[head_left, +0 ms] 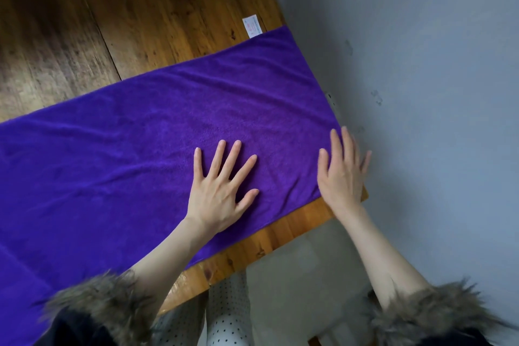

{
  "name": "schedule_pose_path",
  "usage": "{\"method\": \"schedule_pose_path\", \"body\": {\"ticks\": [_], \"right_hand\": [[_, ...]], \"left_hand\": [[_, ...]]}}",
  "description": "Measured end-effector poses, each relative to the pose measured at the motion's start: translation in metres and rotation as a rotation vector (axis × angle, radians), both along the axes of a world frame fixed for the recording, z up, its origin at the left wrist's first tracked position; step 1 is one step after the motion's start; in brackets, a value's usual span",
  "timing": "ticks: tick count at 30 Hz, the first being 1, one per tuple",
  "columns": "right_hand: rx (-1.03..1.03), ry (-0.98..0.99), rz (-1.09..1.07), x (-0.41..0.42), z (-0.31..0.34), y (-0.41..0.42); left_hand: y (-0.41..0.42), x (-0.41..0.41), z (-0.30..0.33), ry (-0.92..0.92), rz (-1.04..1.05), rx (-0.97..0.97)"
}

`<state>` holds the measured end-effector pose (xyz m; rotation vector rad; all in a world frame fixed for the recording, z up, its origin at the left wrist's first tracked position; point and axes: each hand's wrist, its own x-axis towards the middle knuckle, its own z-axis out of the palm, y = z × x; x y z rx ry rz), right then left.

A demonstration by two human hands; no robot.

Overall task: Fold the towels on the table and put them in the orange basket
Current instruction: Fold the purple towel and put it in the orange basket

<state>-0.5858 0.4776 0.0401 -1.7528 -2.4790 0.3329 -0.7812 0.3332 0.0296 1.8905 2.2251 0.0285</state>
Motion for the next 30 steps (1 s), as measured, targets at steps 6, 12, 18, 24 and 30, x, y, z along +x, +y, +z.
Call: {"method": "schedule_pose_path", "body": {"ticks": [6, 12, 18, 24, 30], "right_hand": [[-0.202, 0.037, -0.271, 0.009, 0.009, 0.029], [-0.009, 0.062, -0.324, 0.004, 0.021, 0.028], [0.119, 0.205, 0.026, -0.026, 0.032, -0.006], [-0.237, 0.257, 0.271, -0.04, 0.032, -0.051], [-0.557, 0.582, -0.15, -0.034, 0.042, -0.024]], "left_hand": [[0.001, 0.001, 0.001, 0.007, 0.001, -0.009], [0.001, 0.001, -0.002, 0.012, -0.001, 0.002], [0.002, 0.0, 0.001, -0.057, 0.0, -0.025], [0.01, 0.002, 0.017, -0.285, 0.194, 0.137], [0.039, 0.029, 0.04, -0.493, 0.497, 0.026]]}}
